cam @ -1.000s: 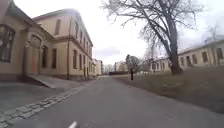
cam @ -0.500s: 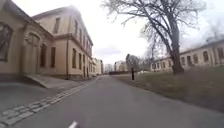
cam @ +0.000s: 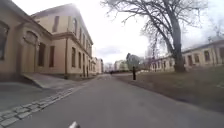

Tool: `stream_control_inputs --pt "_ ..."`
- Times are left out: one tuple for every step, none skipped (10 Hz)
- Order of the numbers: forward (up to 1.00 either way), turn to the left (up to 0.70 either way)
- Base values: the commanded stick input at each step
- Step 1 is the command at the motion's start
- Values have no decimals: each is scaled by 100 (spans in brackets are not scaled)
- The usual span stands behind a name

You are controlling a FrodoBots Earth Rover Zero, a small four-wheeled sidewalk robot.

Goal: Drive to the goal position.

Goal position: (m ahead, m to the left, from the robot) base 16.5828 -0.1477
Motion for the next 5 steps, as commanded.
stream_control_inputs --pt "70 0" --pt "70 0" --pt "70 0" --pt "70 0" --pt "70 0"
